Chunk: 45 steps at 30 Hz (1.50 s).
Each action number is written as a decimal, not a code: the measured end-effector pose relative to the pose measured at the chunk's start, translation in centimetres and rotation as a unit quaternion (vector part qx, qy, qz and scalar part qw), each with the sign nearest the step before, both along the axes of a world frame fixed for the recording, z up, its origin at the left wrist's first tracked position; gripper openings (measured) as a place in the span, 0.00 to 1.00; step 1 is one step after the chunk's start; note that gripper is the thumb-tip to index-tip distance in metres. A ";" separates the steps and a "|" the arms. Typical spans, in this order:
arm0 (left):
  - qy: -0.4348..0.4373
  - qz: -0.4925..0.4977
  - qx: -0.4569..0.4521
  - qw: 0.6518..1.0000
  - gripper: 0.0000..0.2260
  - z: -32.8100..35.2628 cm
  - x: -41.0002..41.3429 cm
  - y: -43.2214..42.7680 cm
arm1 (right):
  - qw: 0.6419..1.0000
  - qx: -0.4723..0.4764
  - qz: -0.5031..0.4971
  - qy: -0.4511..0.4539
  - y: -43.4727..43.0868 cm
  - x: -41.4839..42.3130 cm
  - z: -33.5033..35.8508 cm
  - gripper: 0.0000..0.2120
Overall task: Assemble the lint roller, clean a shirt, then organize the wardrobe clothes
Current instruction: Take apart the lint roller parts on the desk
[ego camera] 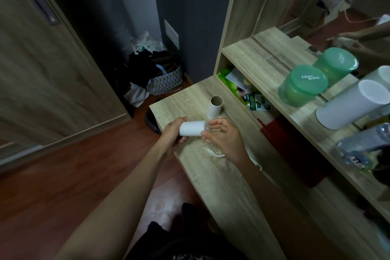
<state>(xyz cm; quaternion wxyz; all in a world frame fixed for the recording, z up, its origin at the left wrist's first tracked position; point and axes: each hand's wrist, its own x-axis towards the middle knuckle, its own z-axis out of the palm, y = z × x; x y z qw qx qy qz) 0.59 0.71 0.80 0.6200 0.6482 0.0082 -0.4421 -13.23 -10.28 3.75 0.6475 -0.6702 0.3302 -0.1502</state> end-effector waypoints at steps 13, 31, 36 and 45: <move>-0.015 -0.021 -0.029 0.999 0.10 0.1 0.8 -0.2 | 0.998 -0.020 0.040 0.034 -1.1 -0.1 0.0 0.21; -0.030 -0.050 -0.014 0.998 0.10 -0.2 0.8 -0.6 | 0.997 0.020 0.073 0.034 -1.7 -0.4 0.2 0.21; -0.030 -0.080 -0.012 0.996 0.10 0.1 0.9 -0.5 | 0.995 -0.006 0.093 0.037 -1.8 -0.4 0.9 0.15; -0.032 -0.081 -0.009 0.996 0.11 0.2 1.0 -0.4 | 0.997 -0.006 0.073 0.028 -1.8 0.0 -0.1 0.17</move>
